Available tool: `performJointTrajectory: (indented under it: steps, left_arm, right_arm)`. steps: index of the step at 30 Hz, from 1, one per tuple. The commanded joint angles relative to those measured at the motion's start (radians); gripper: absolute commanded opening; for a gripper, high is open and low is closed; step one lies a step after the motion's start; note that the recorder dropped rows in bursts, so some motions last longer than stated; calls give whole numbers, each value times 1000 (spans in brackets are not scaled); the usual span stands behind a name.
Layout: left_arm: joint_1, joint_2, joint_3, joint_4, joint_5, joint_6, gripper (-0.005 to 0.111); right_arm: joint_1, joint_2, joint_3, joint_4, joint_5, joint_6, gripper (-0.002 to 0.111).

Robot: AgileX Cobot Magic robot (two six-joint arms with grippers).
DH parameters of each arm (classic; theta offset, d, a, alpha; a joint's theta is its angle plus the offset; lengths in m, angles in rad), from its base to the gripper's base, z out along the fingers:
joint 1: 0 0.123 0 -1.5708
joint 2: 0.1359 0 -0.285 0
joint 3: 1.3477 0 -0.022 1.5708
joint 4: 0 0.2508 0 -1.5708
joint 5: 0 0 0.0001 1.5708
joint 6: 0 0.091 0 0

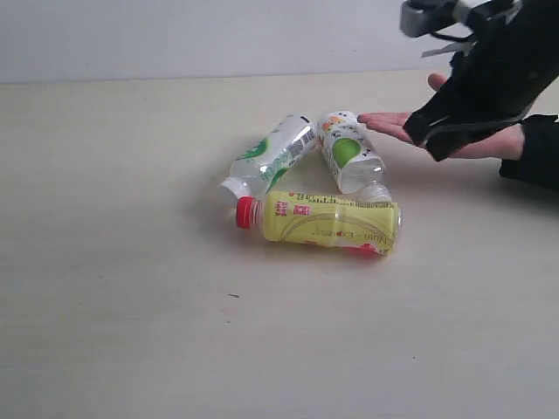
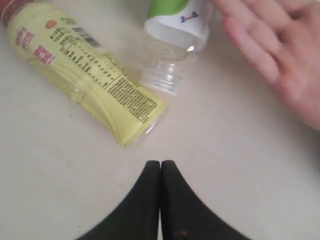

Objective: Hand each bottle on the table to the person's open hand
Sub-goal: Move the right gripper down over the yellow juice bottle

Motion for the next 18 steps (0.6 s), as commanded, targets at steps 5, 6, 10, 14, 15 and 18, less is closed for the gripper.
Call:
performJointTrajectory:
  steps: [5, 6, 10, 14, 15, 18]
  left_arm:
    - [-4, -5, 1, -3, -1, 1, 0]
    - [-4, -5, 1, -3, -1, 1, 0]
    - [-4, -5, 1, -3, -1, 1, 0]
    - [-4, -5, 1, -3, -1, 1, 0]
    - [-4, -5, 1, -3, -1, 1, 0]
    - [-4, -5, 1, -3, -1, 1, 0]
  right_arm:
    - [114, 67, -47, 24, -79, -69, 0]
    - [114, 70, -47, 46, -60, -100, 0]
    - [114, 77, -47, 104, 28, -165, 0]
    - [114, 77, -47, 98, 8, -124, 0]
    - [114, 79, -47, 100, 8, -113, 0]
    - [114, 85, -47, 107, 15, -160, 0]
